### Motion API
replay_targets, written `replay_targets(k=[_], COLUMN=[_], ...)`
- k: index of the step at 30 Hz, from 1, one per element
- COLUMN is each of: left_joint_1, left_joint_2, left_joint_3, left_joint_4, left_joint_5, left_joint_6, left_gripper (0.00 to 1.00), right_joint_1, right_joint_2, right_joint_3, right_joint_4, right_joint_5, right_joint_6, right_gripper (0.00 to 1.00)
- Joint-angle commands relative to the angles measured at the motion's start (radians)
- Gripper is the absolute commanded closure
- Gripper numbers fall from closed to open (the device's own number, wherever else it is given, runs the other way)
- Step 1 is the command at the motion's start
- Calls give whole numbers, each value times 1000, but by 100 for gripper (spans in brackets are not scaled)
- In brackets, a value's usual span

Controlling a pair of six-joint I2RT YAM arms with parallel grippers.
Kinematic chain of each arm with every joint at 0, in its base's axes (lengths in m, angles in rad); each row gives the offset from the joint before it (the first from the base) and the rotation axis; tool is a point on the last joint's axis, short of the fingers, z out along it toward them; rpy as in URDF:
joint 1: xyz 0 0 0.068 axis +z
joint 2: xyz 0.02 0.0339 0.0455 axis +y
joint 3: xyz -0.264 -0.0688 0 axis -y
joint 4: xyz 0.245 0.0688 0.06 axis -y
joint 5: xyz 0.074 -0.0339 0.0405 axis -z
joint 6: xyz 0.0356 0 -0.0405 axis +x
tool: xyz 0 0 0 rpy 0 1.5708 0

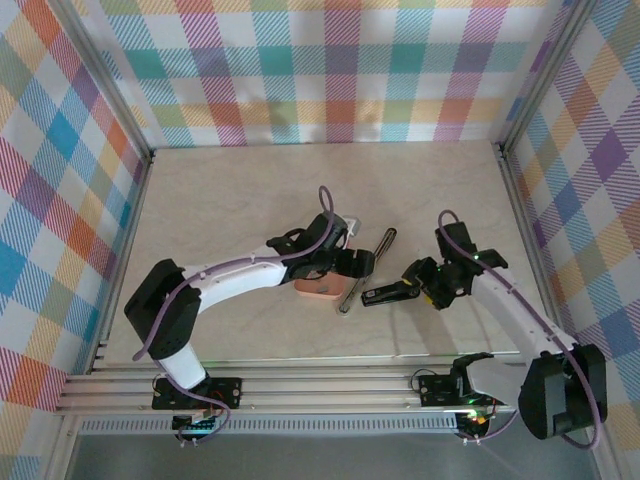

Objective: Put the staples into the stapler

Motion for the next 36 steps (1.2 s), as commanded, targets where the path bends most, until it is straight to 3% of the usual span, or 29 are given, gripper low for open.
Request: replay_targets(k=[1,3,12,36], left_joint_1=[15,17,25,65], left_joint_2=[-70,-99,-161,-257], left_joint_3=[-53,-86,-166,-344], left_joint_4=[-6,12,53,135], left_joint_5=[-62,-81,-140,-191], left_joint_6=[9,13,32,25], left_gripper=[21,21,20,17], right_joint_1=[33,60,135,181], right_joint_2=[-26,-19,145,365], right_joint_3=[-15,-10,117,177], right_joint_4=[21,18,-72,31], right_joint_5=[67,108,172,167], right_joint_6=[244,324,498,556], right_gripper=[40,45,43,41])
